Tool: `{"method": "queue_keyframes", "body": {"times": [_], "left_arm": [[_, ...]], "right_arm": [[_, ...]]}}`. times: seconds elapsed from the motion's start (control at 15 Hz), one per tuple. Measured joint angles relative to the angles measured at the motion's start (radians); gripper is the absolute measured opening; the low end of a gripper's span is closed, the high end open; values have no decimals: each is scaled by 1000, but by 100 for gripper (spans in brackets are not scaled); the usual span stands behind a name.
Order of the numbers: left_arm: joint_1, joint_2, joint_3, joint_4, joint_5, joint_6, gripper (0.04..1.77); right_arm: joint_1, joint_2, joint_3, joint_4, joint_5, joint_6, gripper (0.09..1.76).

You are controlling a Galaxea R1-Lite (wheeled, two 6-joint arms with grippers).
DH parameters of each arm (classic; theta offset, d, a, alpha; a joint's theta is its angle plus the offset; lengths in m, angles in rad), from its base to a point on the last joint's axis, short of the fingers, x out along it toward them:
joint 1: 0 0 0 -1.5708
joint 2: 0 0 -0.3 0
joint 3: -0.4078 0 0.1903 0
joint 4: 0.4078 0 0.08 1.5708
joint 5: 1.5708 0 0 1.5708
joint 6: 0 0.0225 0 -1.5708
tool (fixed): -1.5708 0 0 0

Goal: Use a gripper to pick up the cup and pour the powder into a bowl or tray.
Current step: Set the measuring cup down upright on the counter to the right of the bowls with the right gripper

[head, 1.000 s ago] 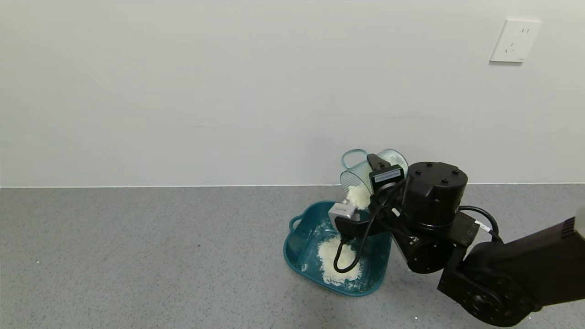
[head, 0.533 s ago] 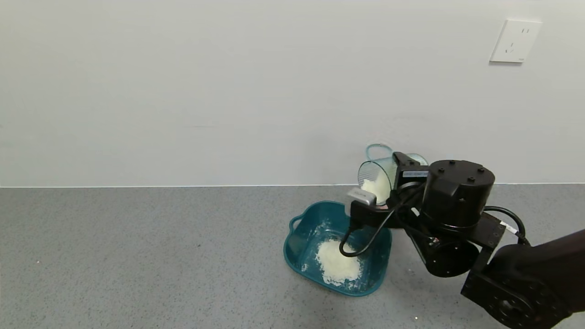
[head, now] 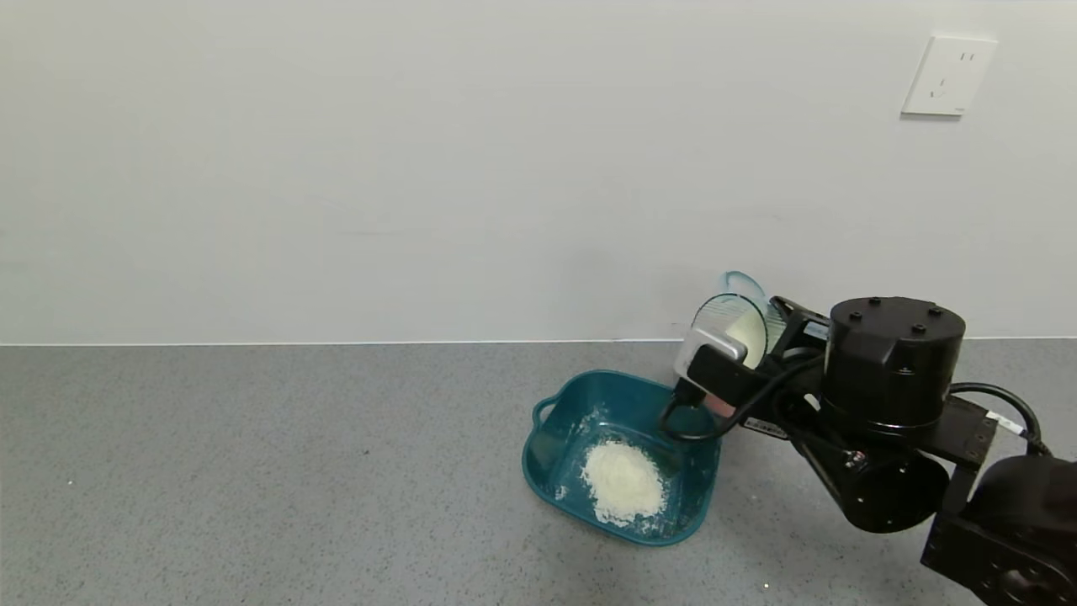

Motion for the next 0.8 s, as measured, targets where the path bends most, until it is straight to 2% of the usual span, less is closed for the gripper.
{"method": "queue_keyframes", "body": {"times": [0.27,0.47,0.67,0.8], "left_arm": [[0,0,0,0,0,0,172],[0,0,0,0,0,0,172],[0,0,0,0,0,0,172],[0,0,0,0,0,0,172]], "right_arm": [[-1,-111,-1,276,2,306,135],[0,-161,-4,312,7,499,135],[0,-186,-2,314,16,598,135],[0,-203,-7,314,61,653,135]]}}
